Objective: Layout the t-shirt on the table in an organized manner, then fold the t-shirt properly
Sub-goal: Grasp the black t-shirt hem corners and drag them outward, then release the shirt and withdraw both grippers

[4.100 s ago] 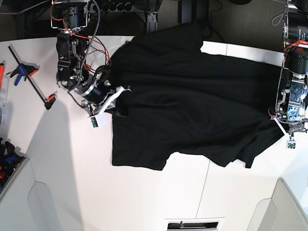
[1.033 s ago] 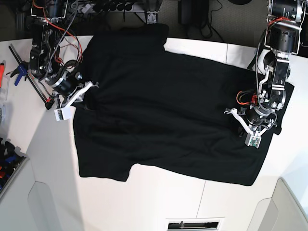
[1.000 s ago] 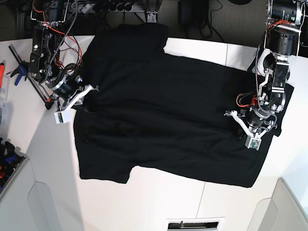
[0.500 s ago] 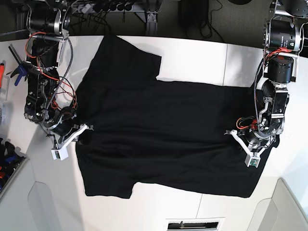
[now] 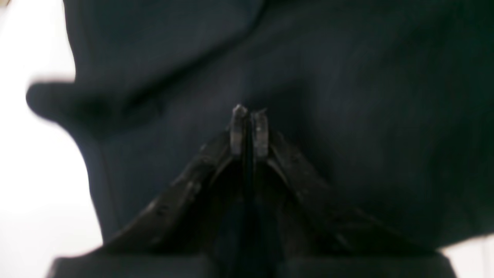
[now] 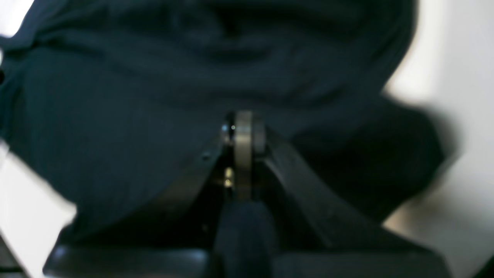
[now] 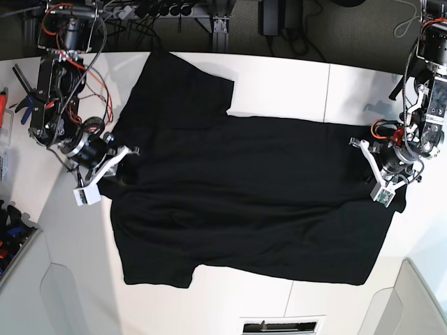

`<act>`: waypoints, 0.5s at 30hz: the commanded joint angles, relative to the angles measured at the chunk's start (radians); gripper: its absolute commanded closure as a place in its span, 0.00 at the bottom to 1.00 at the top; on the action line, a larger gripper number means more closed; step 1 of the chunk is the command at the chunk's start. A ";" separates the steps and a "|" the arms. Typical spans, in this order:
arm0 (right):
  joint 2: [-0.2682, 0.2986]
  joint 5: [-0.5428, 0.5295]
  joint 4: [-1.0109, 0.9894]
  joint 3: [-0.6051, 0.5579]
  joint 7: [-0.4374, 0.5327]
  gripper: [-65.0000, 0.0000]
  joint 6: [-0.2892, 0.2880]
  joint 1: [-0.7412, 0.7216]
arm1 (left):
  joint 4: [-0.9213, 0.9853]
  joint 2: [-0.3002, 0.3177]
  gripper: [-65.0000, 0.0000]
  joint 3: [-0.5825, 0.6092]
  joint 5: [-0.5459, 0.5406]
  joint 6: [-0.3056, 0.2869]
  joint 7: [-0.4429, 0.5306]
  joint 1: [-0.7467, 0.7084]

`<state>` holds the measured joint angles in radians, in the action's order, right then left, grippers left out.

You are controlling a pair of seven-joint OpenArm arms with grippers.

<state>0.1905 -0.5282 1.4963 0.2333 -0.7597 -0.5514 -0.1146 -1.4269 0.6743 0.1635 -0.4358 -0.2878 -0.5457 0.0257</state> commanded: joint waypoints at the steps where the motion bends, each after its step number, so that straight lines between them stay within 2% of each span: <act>1: 0.011 -0.021 0.044 0.003 0.018 1.00 -0.007 0.024 | -0.015 0.026 0.95 -0.019 -0.001 0.017 0.014 0.003; 4: 0.011 -0.038 0.137 0.008 0.018 1.00 -0.007 0.143 | -0.014 0.026 0.94 -0.085 -0.002 0.017 0.016 -0.043; 7: 0.011 -0.051 0.223 0.030 0.017 1.00 -0.007 0.250 | -0.015 0.024 0.88 -0.179 -0.042 0.001 0.014 -0.076; 12: 0.011 -0.124 0.328 0.111 0.002 1.00 -0.007 0.411 | -0.014 0.024 0.74 -0.338 -0.133 -0.072 -0.039 -0.116; 15: 0.011 -0.175 0.356 0.174 -0.001 1.00 -0.014 0.481 | -0.013 0.024 0.70 -0.409 -0.155 -0.076 -0.043 -0.125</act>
<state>0.1909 -0.6804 1.8328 0.4026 -0.7818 -0.5579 0.3706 -1.4265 0.6735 -0.2363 -0.5842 -0.3603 -0.6060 -0.1104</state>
